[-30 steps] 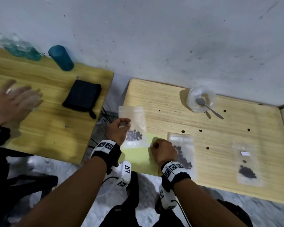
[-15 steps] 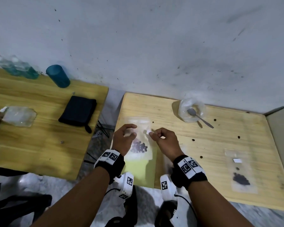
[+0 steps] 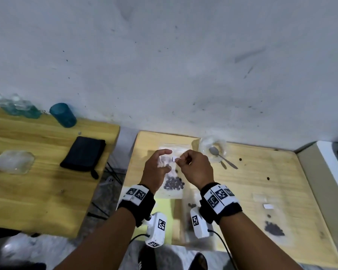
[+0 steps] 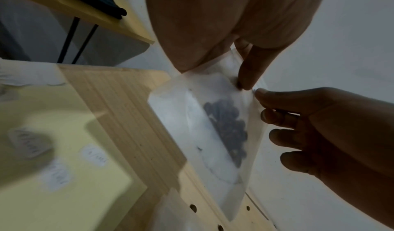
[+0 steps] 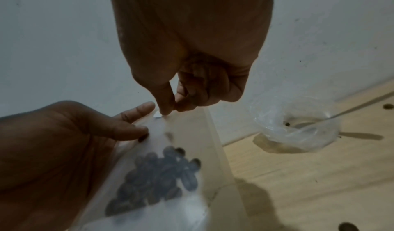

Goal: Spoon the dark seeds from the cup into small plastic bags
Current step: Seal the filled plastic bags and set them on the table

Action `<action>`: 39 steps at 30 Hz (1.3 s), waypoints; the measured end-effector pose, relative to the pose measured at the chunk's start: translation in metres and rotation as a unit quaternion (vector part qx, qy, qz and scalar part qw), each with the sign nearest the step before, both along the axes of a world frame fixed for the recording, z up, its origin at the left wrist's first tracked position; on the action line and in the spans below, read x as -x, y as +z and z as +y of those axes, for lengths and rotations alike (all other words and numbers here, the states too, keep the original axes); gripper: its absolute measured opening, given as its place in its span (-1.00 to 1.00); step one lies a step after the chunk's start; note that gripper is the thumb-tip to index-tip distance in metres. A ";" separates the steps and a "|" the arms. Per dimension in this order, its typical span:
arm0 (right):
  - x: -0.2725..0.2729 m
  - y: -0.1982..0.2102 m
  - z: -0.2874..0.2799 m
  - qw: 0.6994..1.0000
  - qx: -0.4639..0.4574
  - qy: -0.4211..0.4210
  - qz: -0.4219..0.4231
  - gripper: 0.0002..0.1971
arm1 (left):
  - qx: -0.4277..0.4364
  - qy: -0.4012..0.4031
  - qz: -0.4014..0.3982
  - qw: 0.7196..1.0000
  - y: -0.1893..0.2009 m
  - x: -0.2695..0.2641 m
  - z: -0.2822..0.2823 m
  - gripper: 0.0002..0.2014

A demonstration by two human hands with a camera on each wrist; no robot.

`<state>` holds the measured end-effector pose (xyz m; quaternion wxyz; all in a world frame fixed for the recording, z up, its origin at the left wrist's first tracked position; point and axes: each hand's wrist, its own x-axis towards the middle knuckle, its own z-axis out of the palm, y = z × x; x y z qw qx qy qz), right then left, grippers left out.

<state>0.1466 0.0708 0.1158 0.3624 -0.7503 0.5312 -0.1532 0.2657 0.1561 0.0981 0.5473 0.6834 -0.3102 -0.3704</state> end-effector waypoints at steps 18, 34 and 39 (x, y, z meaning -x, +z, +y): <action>0.015 -0.020 0.003 0.980 -0.043 -0.063 -0.183 -0.69 | 0.003 0.052 -0.041 0.998 -0.008 0.009 -0.008 -0.77; 0.066 -0.037 0.005 0.967 -0.164 -0.074 -0.179 -0.77 | -0.061 0.060 0.099 0.991 -0.006 0.026 -0.019 -0.65; 0.113 -0.048 -0.006 0.970 -0.139 -0.121 -0.161 -0.68 | -0.108 0.023 0.111 0.988 -0.031 0.067 -0.027 -0.73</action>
